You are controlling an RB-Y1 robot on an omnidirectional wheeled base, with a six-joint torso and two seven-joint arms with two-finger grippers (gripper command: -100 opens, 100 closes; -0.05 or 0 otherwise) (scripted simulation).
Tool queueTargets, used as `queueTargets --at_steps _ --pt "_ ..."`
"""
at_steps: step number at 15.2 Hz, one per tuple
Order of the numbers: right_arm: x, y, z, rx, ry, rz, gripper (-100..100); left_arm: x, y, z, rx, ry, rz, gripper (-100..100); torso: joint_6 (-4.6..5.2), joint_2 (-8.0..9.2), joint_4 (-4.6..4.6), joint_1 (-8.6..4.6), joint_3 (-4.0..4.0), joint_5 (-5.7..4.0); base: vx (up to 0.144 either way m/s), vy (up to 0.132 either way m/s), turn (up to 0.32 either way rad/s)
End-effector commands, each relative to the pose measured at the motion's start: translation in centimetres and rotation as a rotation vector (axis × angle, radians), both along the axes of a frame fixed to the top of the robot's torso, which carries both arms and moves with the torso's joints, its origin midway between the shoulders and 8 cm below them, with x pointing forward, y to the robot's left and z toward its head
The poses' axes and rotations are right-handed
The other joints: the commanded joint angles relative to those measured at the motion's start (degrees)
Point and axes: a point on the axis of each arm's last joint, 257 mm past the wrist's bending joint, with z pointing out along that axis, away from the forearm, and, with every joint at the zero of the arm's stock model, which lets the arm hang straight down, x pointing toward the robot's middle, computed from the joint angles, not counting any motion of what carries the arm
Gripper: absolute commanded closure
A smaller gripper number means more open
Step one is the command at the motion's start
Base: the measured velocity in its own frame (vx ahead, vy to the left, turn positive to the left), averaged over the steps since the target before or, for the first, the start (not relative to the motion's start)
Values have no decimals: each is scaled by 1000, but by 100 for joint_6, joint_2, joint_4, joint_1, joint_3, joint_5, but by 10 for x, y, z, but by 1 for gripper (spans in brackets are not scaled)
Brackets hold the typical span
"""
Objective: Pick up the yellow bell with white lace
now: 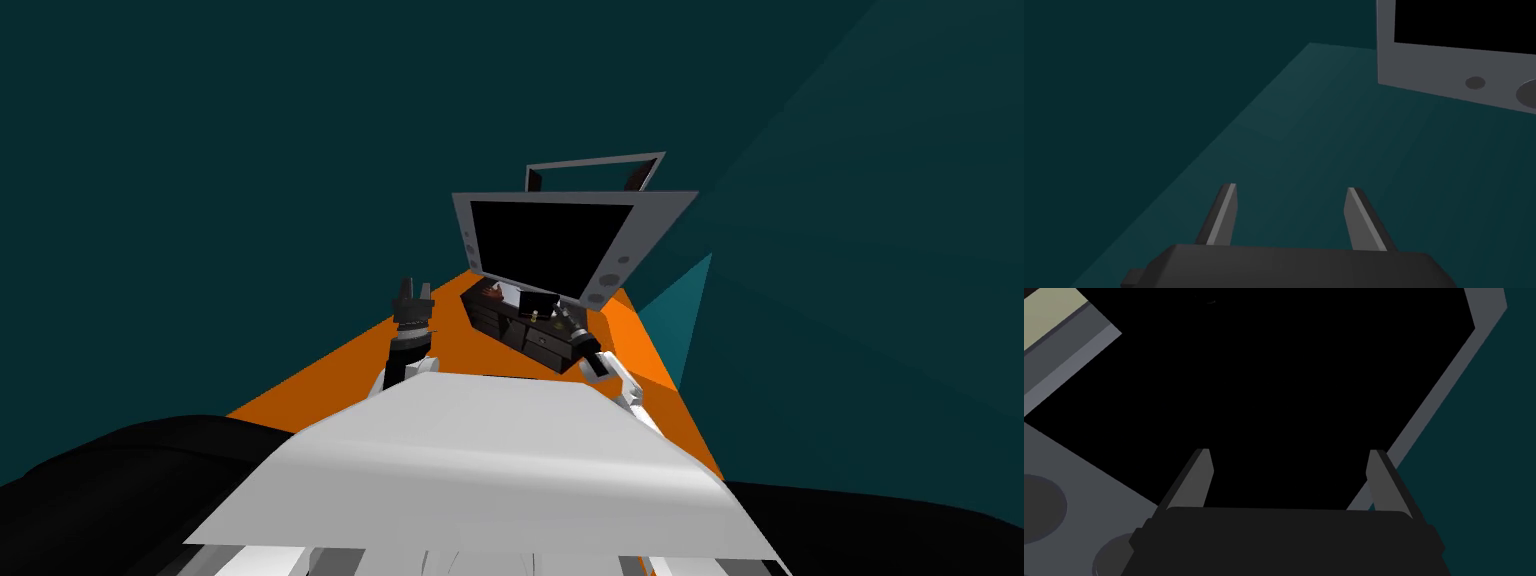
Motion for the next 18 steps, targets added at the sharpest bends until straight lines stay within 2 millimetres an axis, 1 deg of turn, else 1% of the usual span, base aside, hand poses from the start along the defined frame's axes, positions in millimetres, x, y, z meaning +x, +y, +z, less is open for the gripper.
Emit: queueTargets --at_steps 1,2,3,4,5,6,7,8,9,10,11,12,13,14,15,16,17,18 --pt "3 -7 -19 -50 33 -4 -100 0 0 0 0 0 0 0 0 0 0 0 0 0 11 23 95" --pt "3 -10 -24 -52 43 -9 -100 0 0 0 0 0 0 0 1 0 0 0 0 0 9 17 33" --pt "7 -13 -35 -117 60 -2 -100 0 0 0 0 0 0 0 2 0 0 -2 0 0 14 23 82" --pt "6 -19 -47 -121 84 -13 -100 0 0 0 0 0 0 0 -1 -1 0 -1 -1 0 17 27 99" --pt "9 -22 -55 -187 97 -5 -100 0 0 0 0 0 0 0 1 -2 -1 0 -1 0 16 37 106" --pt "8 -27 -64 -190 116 -13 -100 0 0 0 0 0 0 0 -1 -2 0 4 -1 1 17 41 92" --pt "7 -29 -69 -192 125 -17 -100 0 0 0 0 0 0 0 1 -2 -1 6 -1 1 15 28 33" --pt "10 -34 -77 -258 138 -10 -100 0 0 0 0 0 0 0 3 -1 -1 4 -1 1 21 29 72" --pt "8 -41 -89 -262 162 -20 -100 0 0 0 0 0 0 0 -1 -3 0 4 -2 1 20 28 93" --pt "10 -47 -99 -330 178 -15 -100 0 0 0 0 0 0 0 0 -4 -1 3 -2 1 18 35 145" --pt "7 -54 -109 -334 201 -24 -100 0 0 0 0 0 0 0 -1 -4 -1 4 -2 1 16 34 106" --pt "9 -63 -119 -401 219 -21 -100 0 0 0 0 0 0 0 1 -2 -1 5 -2 0 16 39 97" --pt "6 -70 -130 -407 244 -31 -100 0 0 0 0 0 0 0 -1 -3 0 6 -2 2 18 39 94" --pt "6 -70 -130 -407 244 -31 -100 0 0 0 0 0 0 0 2 -3 0 6 -1 2 14 27 30" --pt "7 -79 -139 -473 259 -27 -100 0 0 0 0 0 0 0 3 -1 0 4 0 2 17 29 69" --pt "4 -86 -148 -478 281 -35 -100 0 0 0 0 0 0 0 1 -1 0 4 -1 1 21 29 85" --pt "3 -86 -148 -478 282 -36 -100 0 0 0 0 0 0 0 1 -2 0 4 -1 1 14 19 44" --pt "3 -98 -158 -545 303 -35 -100 0 0 0 0 0 0 0 3 -1 0 2 0 1 14 26 93"
